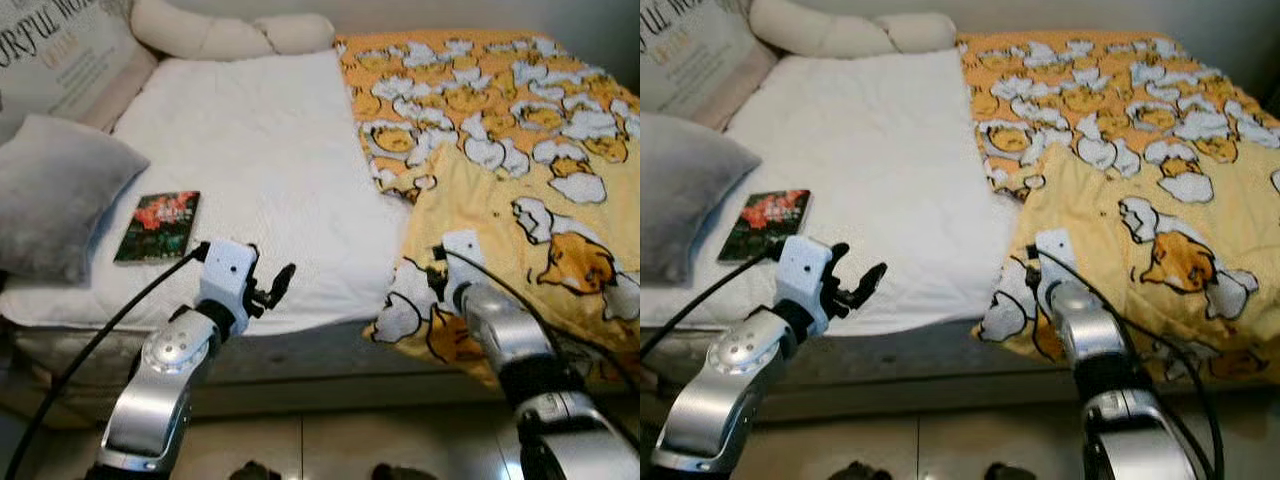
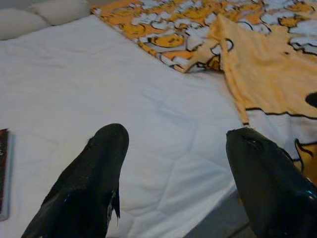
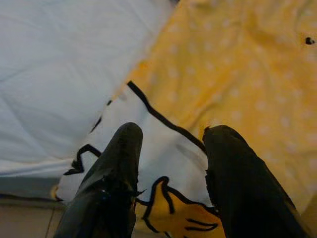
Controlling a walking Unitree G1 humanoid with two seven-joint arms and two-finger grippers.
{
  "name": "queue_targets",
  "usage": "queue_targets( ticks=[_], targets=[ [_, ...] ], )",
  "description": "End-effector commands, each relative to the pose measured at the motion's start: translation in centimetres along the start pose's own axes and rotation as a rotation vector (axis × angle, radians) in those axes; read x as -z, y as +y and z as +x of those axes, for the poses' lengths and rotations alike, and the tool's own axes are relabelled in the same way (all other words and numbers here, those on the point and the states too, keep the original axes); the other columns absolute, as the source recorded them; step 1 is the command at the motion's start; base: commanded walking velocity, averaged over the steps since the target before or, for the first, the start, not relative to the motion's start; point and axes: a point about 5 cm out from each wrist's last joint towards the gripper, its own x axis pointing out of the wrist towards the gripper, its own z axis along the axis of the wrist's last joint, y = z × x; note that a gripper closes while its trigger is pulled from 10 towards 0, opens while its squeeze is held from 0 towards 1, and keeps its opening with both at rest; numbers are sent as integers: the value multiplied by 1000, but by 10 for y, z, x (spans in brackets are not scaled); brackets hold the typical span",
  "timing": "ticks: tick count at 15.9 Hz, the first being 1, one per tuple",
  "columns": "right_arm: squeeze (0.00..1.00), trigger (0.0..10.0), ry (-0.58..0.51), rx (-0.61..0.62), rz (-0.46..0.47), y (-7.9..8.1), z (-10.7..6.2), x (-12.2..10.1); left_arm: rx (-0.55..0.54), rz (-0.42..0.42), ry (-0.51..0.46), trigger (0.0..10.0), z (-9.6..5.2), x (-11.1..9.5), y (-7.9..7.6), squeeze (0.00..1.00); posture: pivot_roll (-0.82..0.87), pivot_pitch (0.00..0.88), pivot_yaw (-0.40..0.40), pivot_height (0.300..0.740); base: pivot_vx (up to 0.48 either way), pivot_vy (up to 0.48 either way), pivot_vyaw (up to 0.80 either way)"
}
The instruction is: Clean up the room
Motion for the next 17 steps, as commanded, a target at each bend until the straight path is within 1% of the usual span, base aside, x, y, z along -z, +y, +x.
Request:
queue_targets(
  ticks=[1, 2, 3, 7, 10, 14, 15, 16, 17],
  targets=[
    [0, 10000, -28, 1, 13, -2, 2, -8, -4, 10, -18, 10000, 0, -8, 2, 0, 36, 54, 26, 740, 0, 0, 0],
    [0, 10000, -38, -8, 31, 0, 4, -11, -29, 2, -20, 10000, 0, -9, 6, 0, 37, 55, 27, 740, 0, 0, 0],
    [0, 10000, -38, -10, 24, 1, 5, -9, -40, -21, -22, 10000, 0, -9, 6, 0, 37, 53, 27, 740, 0, 0, 0],
    [0, 10000, -38, -10, 34, 0, 8, -5, -28, -16, -18, 10000, 1, -8, 1, 0, 26, 49, 31, 740, 0, 0, 0],
    [0, 10000, -84, -17, 37, -3, 8, -9, -37, -23, -21, 10000, 3, -8, 2, 0, 19, 48, 28, 740, 0, 0, 0],
    [0, 10000, -89, -38, 6, 0, 10, -12, -33, -20, -26, 10000, 2, -10, 0, 0, 29, 67, 25, 740, 0, 0, 0],
    [0, 10000, -95, -62, 19, 2, 11, -15, -12, -31, -29, 10000, 0, -12, -2, 0, 38, 82, 21, 740, 0, 0, 0],
    [161, 10000, -94, -70, 23, 3, 11, -15, 6, -49, -34, 10000, 0, -13, -3, 0, 39, 85, 22, 740, 0, 0, 0],
    [1000, 10000, -90, -77, 23, 3, 12, -16, 44, -83, -43, 10000, -1, -15, -6, 0, 48, 116, 22, 740, 0, 0, 0]
  ],
)
